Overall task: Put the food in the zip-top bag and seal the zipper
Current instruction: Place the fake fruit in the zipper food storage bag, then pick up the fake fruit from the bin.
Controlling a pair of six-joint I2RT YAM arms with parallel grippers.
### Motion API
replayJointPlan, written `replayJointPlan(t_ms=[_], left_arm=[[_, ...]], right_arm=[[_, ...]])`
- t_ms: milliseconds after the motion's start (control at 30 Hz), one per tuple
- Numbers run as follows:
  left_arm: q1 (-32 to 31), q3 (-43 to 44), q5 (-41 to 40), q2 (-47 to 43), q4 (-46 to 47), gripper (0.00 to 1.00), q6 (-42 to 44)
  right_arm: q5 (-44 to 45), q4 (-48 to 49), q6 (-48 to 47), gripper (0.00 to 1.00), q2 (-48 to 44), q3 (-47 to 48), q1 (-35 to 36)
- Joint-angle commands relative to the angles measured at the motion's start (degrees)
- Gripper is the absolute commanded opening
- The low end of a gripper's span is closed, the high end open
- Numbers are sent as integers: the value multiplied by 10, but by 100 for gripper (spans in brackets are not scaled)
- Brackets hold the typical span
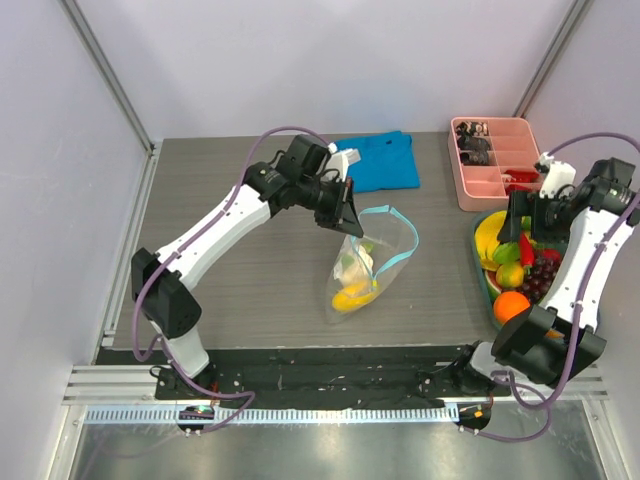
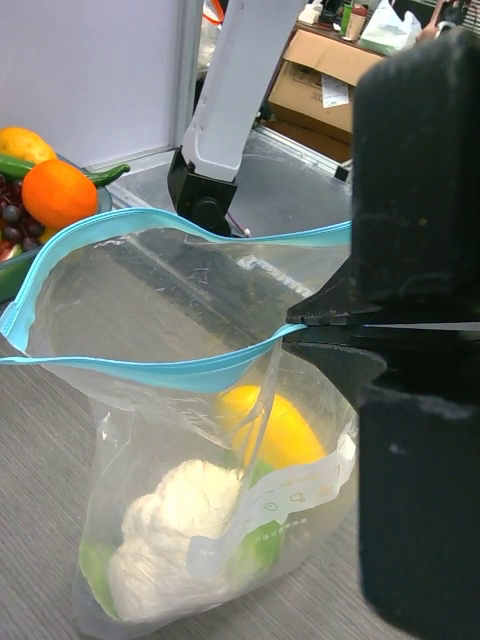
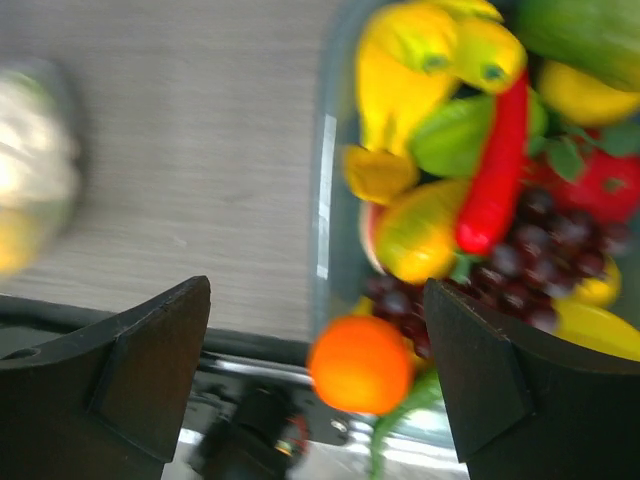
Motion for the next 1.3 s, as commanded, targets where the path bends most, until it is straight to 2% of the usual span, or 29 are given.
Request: replayJointPlan(t_ms=[0,100,267,833,1033,1133,1167,1267], left_arm=[[-1,-4,13,-35,20,0,7],[-1,-7,16,-33,26,0,2],[-2,-7,18,-31,33,0,-5],[-1,-8,18,-29,30,0,-3],[-1,-6,22,-24,31,0,-5],[-2,-6,22,-24,32,0,-4],[-2,-6,22,-24,30,0,-3],[-1,-10,22,-25,30,0,-2]], right_arm=[[92,-121,-155,92,-60,-57,-13],[149,-121,-201,91,-95,-142,-14],[212,-87,-185,92,-122,-231,-14],[270,21,-157,92,-107,-320,-13],[270,32,-159,81,-103,-326,-13],[265,32,-157,71,-97,-320,-13],[262,27,-157,65,-94,-306,-13],[234,-1,-157,57,-92,-260,-13]])
